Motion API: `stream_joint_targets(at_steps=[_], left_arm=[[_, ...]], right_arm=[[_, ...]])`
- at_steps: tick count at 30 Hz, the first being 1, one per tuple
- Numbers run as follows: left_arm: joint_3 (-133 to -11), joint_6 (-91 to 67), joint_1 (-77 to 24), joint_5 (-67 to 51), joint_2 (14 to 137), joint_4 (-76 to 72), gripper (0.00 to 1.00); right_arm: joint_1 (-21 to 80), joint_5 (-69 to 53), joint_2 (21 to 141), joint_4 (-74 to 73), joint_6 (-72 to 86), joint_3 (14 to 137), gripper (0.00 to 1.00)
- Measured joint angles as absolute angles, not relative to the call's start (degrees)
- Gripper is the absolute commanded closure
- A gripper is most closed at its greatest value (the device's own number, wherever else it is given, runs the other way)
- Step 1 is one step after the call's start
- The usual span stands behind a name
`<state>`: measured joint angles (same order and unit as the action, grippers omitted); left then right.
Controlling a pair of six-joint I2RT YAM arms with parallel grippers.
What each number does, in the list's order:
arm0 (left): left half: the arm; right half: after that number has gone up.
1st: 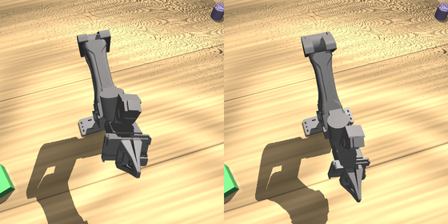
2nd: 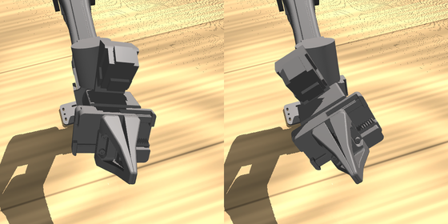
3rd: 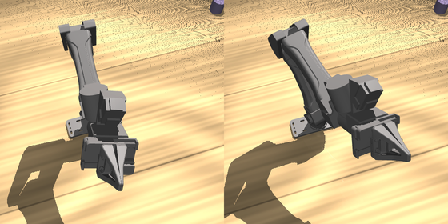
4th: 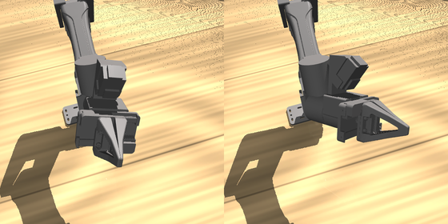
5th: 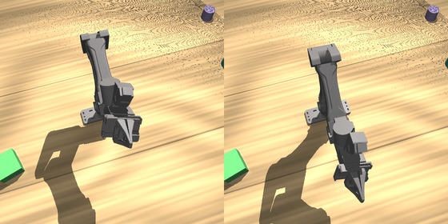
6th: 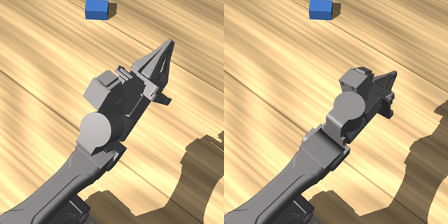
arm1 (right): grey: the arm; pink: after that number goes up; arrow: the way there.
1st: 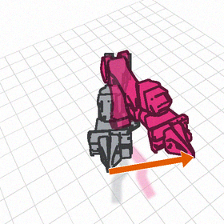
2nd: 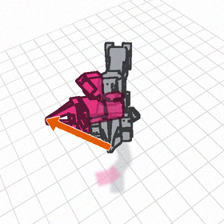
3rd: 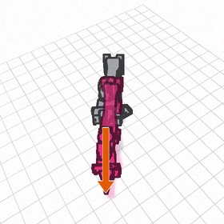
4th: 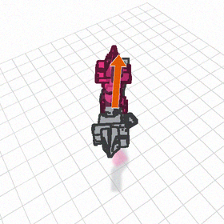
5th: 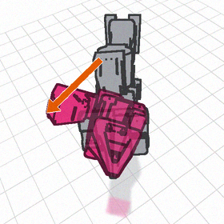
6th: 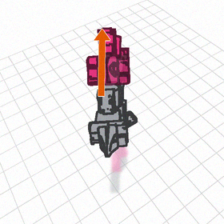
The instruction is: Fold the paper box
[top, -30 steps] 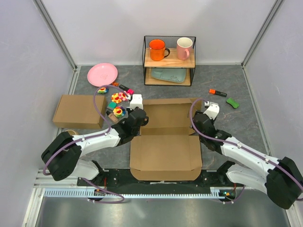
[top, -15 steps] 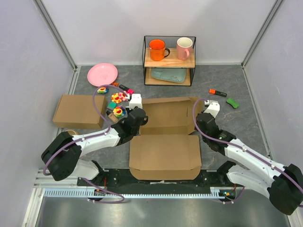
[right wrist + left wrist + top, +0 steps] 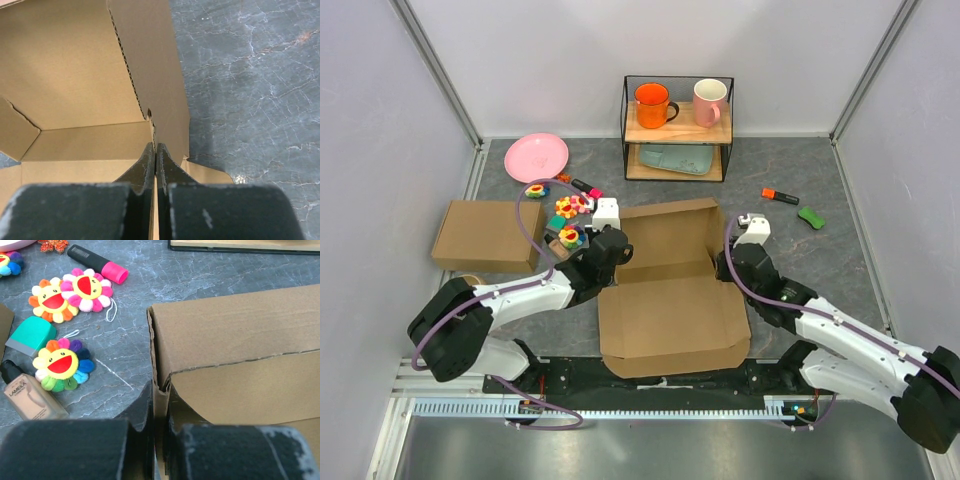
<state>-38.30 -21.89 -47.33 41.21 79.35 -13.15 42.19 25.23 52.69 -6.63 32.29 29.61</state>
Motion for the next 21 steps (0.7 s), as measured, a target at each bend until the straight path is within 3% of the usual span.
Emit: stream_joint_targets(at_steps=[12,18,21], left_arm=[[-37.8,-21.8,-47.5,41.4,79.6,-15.1,0.98],[-37.2,-21.8,-47.6,41.5,79.6,-16.3,0.98],[-37.1,-21.8,-47.7,41.5,79.5,-16.5,0.98]], right_arm=[[43.3,23.3,51.9,-8.0,29.8,31.3,0.37],[43.3,26.9,47.2,-13.0,26.0,37.7,0.29],[43.3,30.7,45.3,-14.3,24.2,41.9,0.32]])
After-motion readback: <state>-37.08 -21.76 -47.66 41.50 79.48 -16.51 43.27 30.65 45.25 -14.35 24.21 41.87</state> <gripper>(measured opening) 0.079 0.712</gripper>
